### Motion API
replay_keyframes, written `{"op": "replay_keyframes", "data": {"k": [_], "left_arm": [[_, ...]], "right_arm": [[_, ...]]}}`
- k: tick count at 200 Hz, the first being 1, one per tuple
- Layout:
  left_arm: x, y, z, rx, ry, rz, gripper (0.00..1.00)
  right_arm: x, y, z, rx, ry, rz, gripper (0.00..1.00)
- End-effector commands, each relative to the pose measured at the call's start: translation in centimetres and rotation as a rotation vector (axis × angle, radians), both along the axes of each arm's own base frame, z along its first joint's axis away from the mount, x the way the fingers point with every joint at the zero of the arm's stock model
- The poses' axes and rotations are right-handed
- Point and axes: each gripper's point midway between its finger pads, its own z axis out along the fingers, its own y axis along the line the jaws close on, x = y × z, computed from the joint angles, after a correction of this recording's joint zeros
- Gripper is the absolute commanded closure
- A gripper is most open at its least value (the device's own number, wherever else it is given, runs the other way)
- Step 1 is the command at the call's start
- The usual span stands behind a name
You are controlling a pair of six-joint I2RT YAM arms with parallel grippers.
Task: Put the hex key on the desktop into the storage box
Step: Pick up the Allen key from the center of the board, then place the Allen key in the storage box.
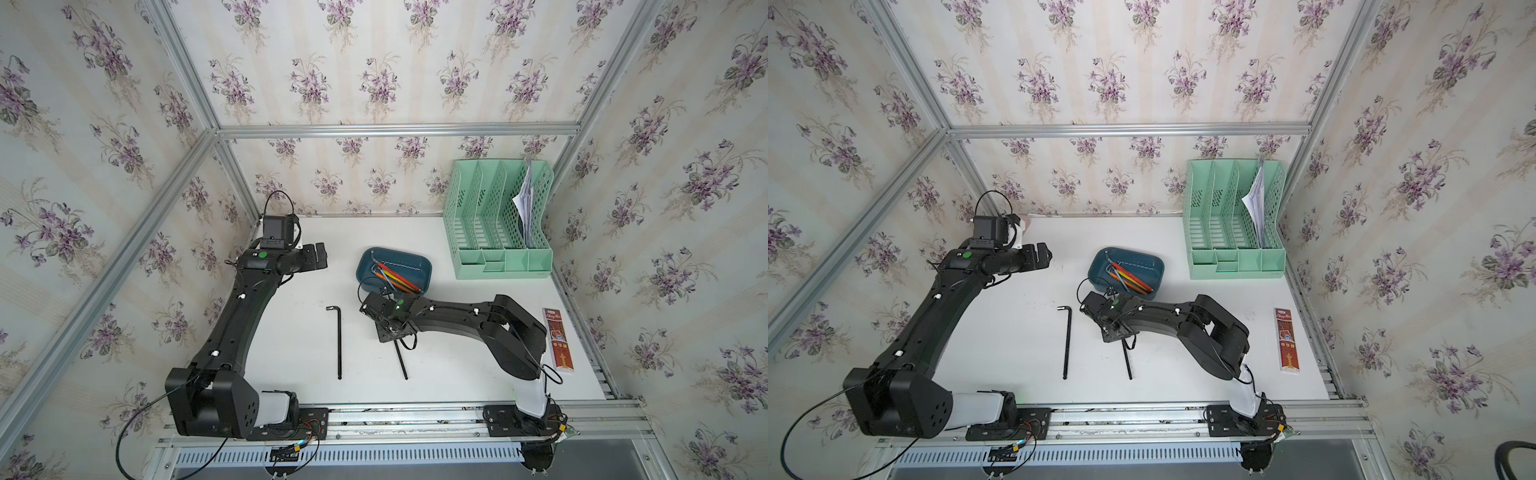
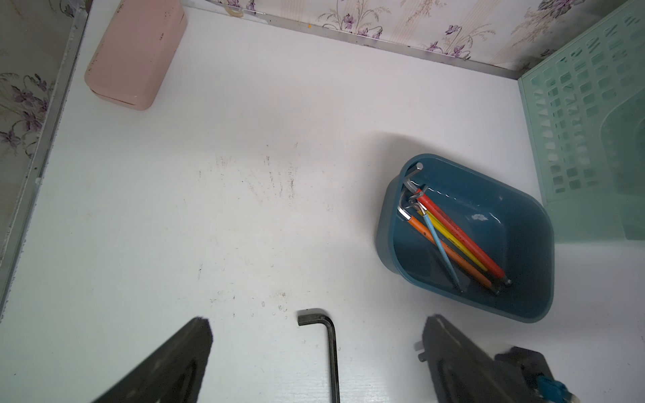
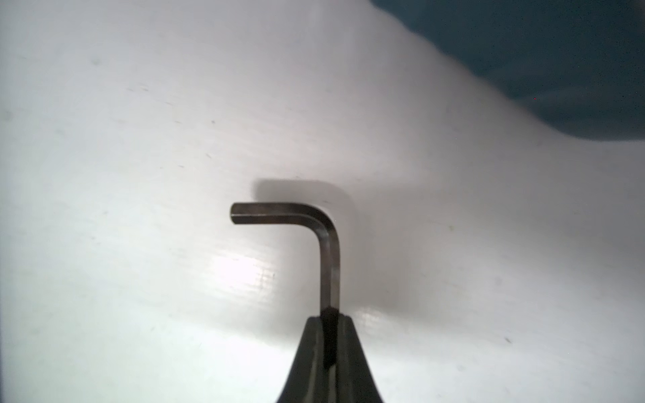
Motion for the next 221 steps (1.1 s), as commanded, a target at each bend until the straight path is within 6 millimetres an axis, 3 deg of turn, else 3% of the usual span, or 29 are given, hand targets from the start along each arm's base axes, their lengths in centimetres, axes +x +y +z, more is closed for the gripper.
{"op": "replay_keyframes", "data": {"k": [1,63,113,157,221], "left_arm": [[0.3,0.4,0.5,0.021,-0.029,0.014,0.01],[0.2,0.6,0.5,0.031,-0.028,0.019,0.01],[0.1,0.9,0.5,0.041,-0.029,0.027,0.01],[0.1,0.9,0.2,0.040,-0.020,0.028,0.01],[0.3,0.8,-0.2,0.036,-0.006,0.024,0.01]], "right_arm": [[1.3,-0.8,2.5,-0.026,-0.067,0.021,1.00],[6.2,-0.3,8.8,0.079,-0.178,0.052,1.00],[11.8,-0.2,11.5,0.157,-0.255,0.103,1.00],[16.8,0.0,12.0,0.189,-0.261,0.221,1.00],[22.4,0.4,10.3,0.149,-0.291,0.334,1.00]]}}
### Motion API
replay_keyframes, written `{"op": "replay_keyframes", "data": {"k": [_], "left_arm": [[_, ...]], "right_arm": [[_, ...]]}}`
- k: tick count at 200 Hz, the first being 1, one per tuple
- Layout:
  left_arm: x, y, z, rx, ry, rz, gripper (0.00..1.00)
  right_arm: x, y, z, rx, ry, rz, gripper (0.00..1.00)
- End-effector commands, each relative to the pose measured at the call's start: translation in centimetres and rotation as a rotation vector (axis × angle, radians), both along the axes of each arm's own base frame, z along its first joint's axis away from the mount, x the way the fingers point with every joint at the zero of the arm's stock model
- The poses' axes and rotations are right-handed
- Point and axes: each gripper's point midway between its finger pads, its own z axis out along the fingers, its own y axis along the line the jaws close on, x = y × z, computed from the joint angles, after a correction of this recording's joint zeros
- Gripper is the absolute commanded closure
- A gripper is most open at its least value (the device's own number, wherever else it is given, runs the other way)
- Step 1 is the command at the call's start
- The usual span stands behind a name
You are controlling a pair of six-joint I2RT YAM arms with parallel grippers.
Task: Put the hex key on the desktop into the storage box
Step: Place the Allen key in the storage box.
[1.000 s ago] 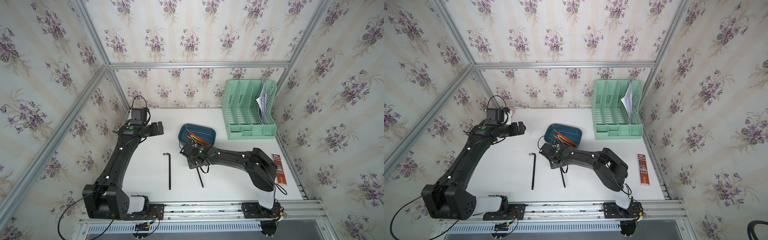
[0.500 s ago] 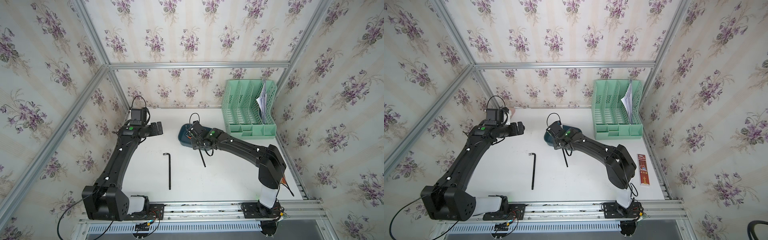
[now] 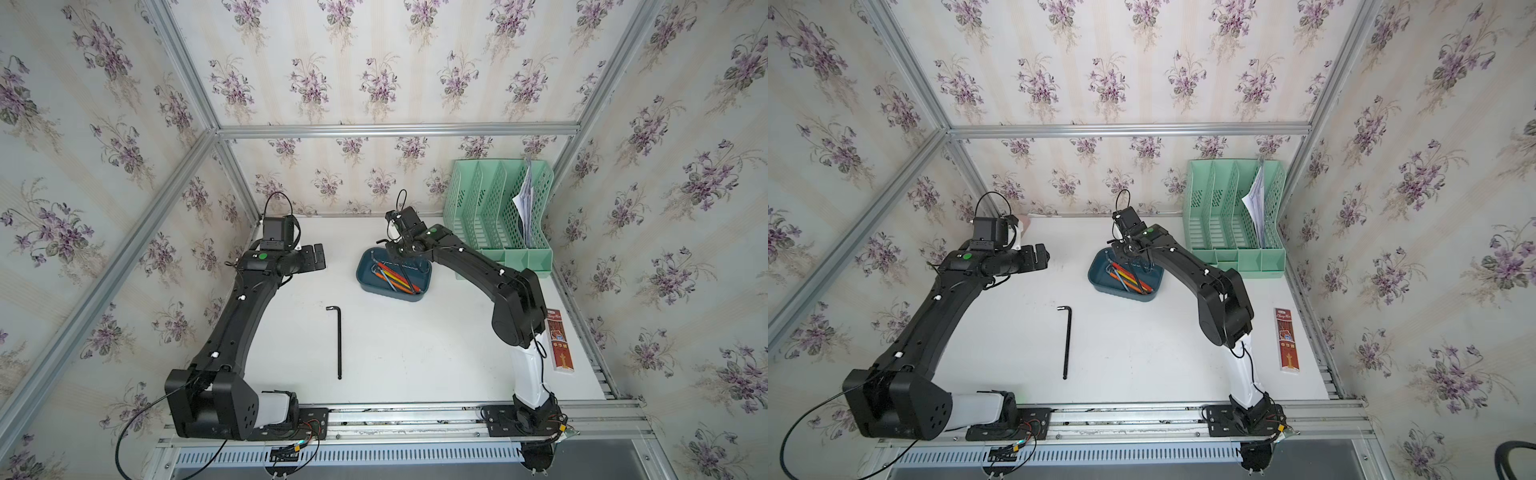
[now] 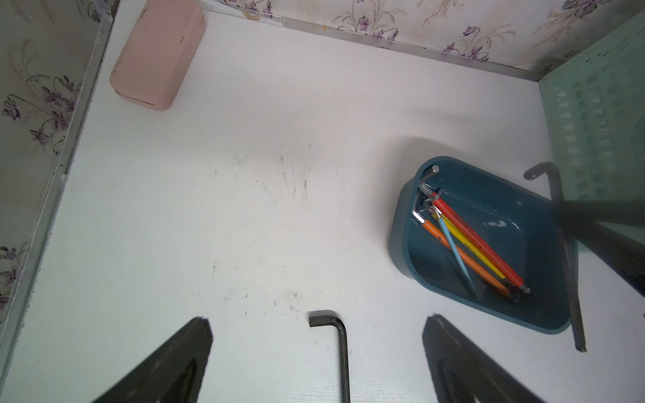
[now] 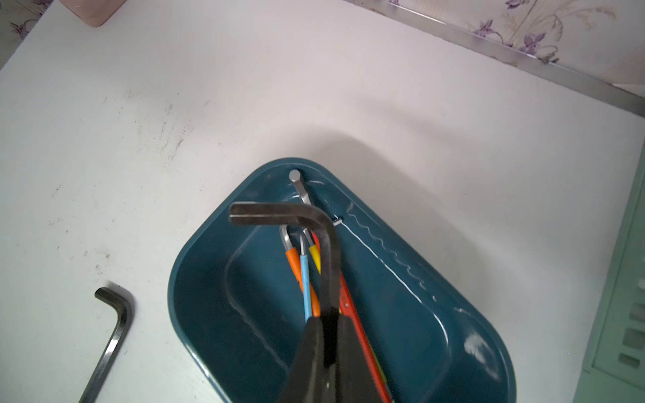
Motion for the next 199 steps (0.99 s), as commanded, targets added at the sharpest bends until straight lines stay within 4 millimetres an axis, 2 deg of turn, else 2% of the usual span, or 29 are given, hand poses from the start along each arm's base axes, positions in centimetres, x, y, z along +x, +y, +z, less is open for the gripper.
{"op": "replay_keyframes", "data": {"k": [1,29,89,136,149,168,183,199], "left_arm": [[0.3,0.1,0.2,0.006,-0.011,-0.002,0.01],[0.3,0.1,0.1,0.007,-0.009,0.000,0.01],[0.5,0.0,-0.3,0.004,0.000,0.000,0.01],[0.6,-0.3,-0.3,-0.014,0.000,-0.009,0.01],[0.6,-0.3,-0.3,-0.017,0.003,-0.009,0.01],[0.5,-0.5,-0.3,-0.025,-0.007,-0.012,0.01],[0.5,-0.6,-0.1,-0.031,-0.015,-0.016,0.01],[0.5,-0.6,0.0,-0.033,-0.021,-0.013,0.01]], "right_arm": [[1.2,0.6,-0.4,-0.038,-0.036,0.087,1.00],[2.4,0.7,-2.2,-0.096,-0.070,0.133,1.00],[2.2,1.1,-6.5,-0.136,-0.023,0.193,1.00],[1.9,0.6,-8.1,-0.167,0.012,0.180,1.00],[1.8,0.2,-8.4,-0.178,0.023,0.164,0.94],[1.5,0.0,-8.3,-0.176,0.039,0.145,0.77],[1.3,0.1,-7.3,-0.151,0.036,0.140,0.68],[1.2,-0.1,-5.1,-0.124,0.007,0.115,0.62]]}}
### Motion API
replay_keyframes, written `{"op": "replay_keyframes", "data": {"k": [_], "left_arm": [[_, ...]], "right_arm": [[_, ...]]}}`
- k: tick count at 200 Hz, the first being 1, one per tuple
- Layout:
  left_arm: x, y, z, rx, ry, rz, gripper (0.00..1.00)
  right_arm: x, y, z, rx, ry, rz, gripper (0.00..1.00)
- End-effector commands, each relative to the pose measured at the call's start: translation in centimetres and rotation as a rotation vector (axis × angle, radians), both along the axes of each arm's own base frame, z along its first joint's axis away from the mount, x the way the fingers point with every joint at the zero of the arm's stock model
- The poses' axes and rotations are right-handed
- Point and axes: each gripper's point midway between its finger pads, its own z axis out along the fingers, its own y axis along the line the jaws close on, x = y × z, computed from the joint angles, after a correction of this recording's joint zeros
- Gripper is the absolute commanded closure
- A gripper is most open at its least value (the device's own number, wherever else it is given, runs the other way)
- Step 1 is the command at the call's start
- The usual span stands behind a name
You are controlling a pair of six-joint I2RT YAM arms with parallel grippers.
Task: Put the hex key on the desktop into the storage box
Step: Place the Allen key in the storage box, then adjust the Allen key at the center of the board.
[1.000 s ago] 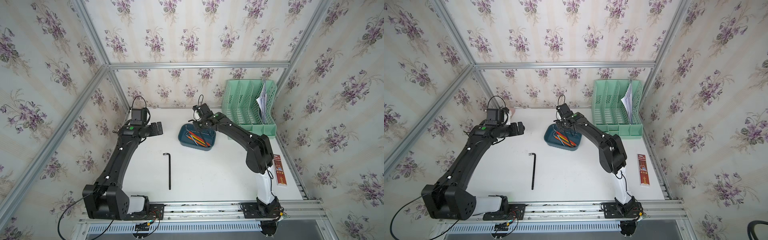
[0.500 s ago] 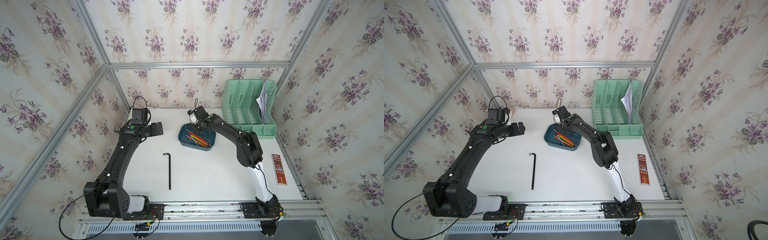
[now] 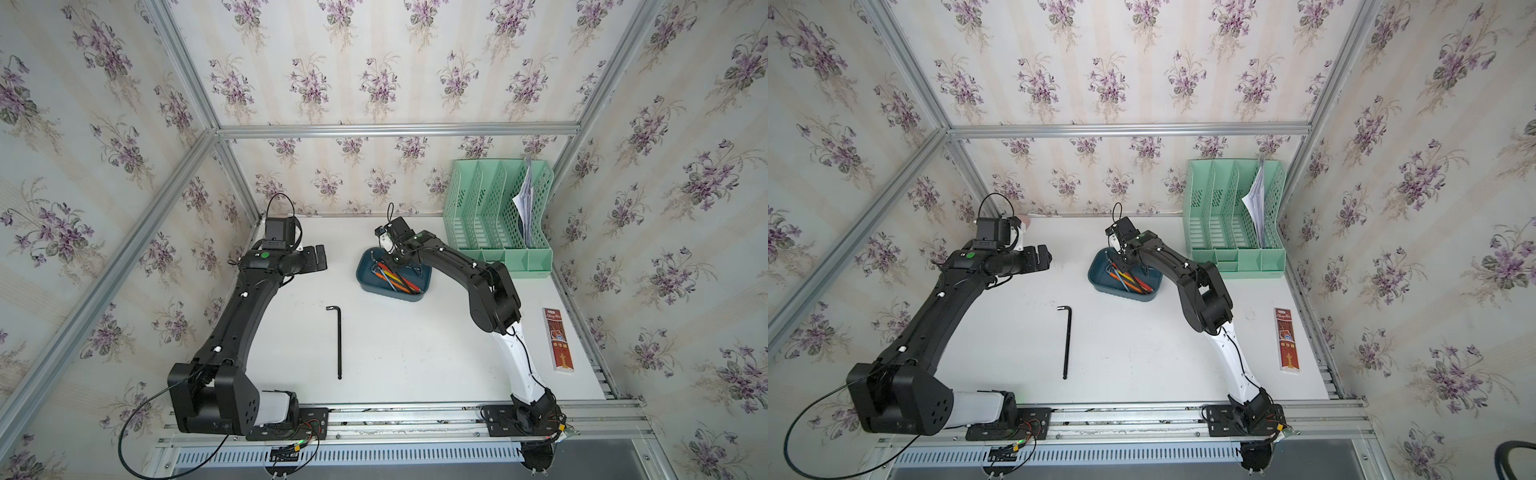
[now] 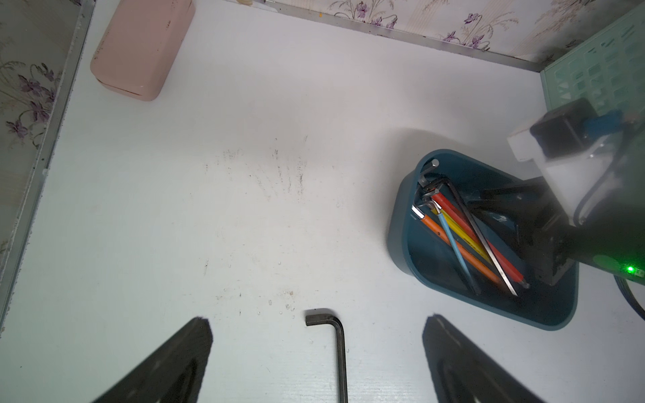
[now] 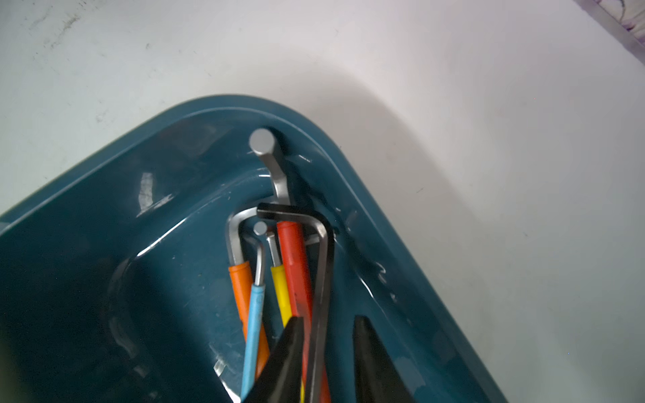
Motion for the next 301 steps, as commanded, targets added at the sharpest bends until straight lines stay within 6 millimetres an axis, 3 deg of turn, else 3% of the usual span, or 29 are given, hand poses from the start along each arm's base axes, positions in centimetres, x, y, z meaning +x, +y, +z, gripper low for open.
{"op": "replay_keyframes", "data": {"k": [1,35,44,61,76,80,110,142,176,239,301], "left_arm": [[0.4,-0.2,0.8,-0.017,-0.040,0.001,0.01],[0.8,-0.2,1.0,-0.021,-0.054,0.001,0.01],[1.0,-0.2,1.3,-0.025,-0.059,-0.003,0.01],[1.2,0.1,2.2,-0.067,-0.032,0.020,0.01],[1.1,0.2,3.1,-0.125,-0.018,0.025,0.01],[1.5,0.4,2.1,-0.131,0.011,0.035,0.01],[1.4,3.5,0.0,-0.137,0.042,0.143,0.01],[1.3,4.3,-1.7,-0.169,0.106,0.161,0.01],[0.6,5.2,-2.6,-0.158,0.124,0.187,0.01],[0.3,5.8,-2.3,-0.179,0.120,0.200,0.01],[0.2,5.5,-1.7,-0.194,0.090,0.187,0.01]], "right_arm": [[-0.1,-0.2,3.0,0.045,-0.031,-0.045,0.62],[-1.2,-0.7,9.2,0.147,-0.112,-0.167,0.58],[-2.2,-0.8,10.7,0.180,-0.122,-0.228,0.58],[-5.3,-0.3,11.7,0.259,-0.077,-0.352,0.54],[-9.1,2.2,10.7,0.375,0.033,-0.347,0.53],[-10.1,2.8,10.4,0.392,0.052,-0.346,0.53],[-15.5,5.6,6.3,0.299,0.053,-0.396,0.52],[-19.2,8.5,1.4,0.132,0.067,-0.421,0.52],[-22.8,11.6,-1.5,0.137,0.133,-0.374,0.50],[-25.1,12.7,-5.0,0.110,0.207,-0.325,0.49],[-25.2,13.6,-3.3,0.157,0.167,-0.347,0.49]]}}
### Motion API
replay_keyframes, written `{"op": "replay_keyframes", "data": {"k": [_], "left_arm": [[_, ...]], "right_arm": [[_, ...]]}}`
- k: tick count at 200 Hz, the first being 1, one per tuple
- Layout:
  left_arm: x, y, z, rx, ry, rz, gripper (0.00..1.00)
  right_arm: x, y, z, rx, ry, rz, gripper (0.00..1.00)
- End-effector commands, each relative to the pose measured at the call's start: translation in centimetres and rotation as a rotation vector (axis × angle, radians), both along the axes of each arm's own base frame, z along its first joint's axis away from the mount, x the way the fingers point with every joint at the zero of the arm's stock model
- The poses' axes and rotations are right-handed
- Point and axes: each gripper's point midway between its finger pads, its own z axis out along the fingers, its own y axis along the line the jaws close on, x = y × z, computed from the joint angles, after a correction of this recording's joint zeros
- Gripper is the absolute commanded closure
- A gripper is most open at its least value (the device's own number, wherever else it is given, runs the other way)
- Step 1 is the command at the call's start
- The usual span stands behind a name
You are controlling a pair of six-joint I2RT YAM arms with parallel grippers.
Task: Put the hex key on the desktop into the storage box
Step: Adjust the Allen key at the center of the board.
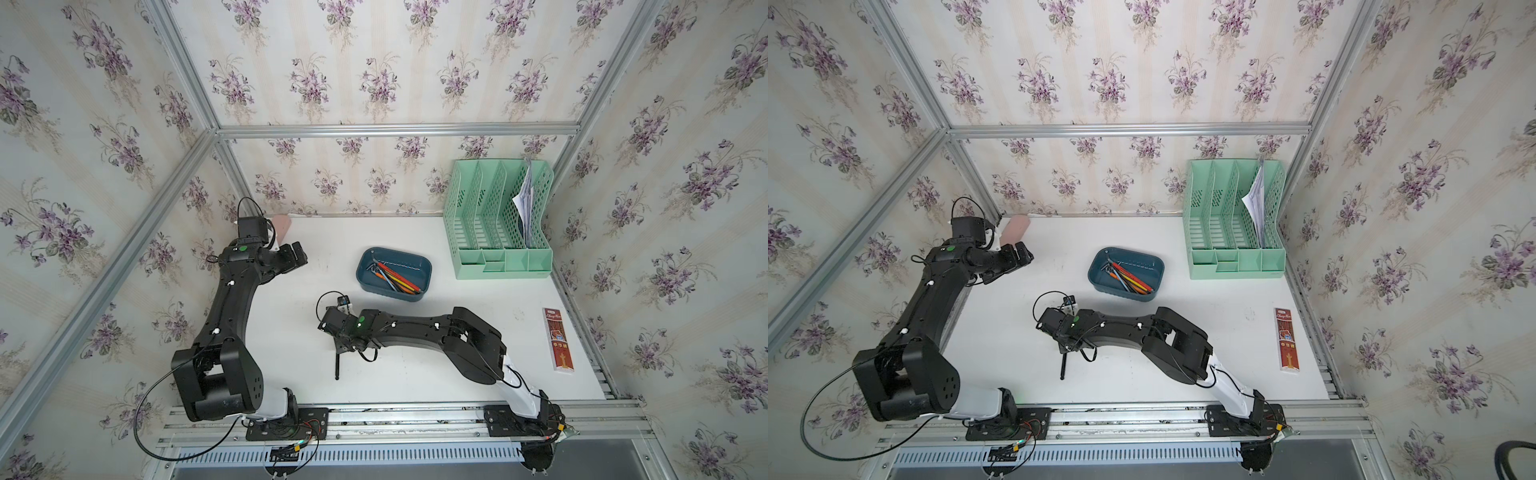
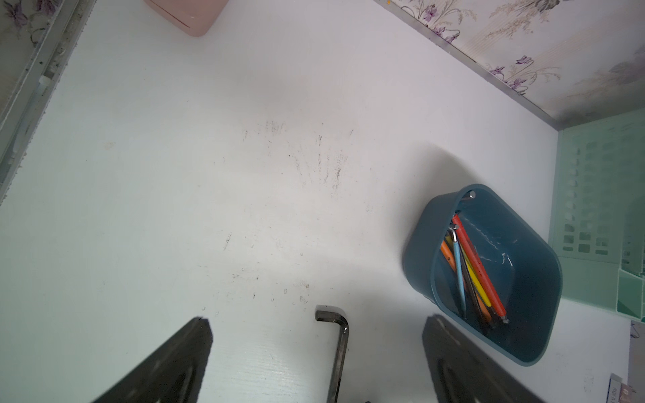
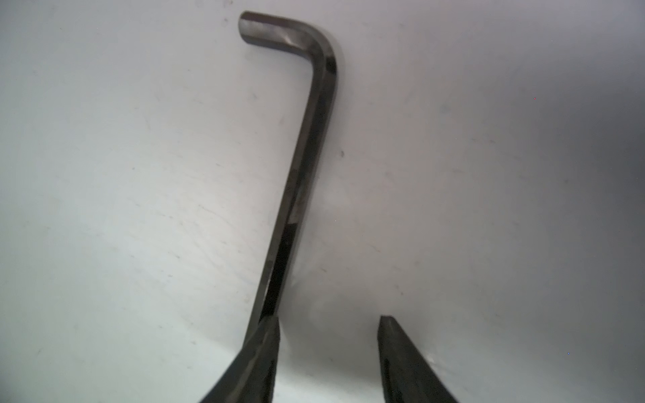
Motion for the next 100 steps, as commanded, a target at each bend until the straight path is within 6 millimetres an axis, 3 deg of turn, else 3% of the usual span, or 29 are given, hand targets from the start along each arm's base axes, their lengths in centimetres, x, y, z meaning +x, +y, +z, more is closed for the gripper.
{"op": "replay_keyframes", "data": {"k": [1,34,52,100], "left_arm": [[0.0,-0.3,0.2,-0.014,-0.014,-0.008,0.01],[0.1,-0.6,0.4,-0.030,-0.019,-0.021,0.01],[-0.1,-0.6,0.4,-0.023,-0.020,-0.023,0.01],[-0.3,-0.5,0.5,-0.014,-0.025,-0.020,0.01]], "right_arm": [[0.3,0.2,1.0,0.014,-0.033,-0.033,0.49],[0.7,0.2,2.4,0.029,-0.071,-0.043,0.49],[0.6,1.0,2.1,0.032,-0.057,-0.018,0.49],[0.1,1.3,-1.5,-0.040,-0.017,-0.016,0.50]]}}
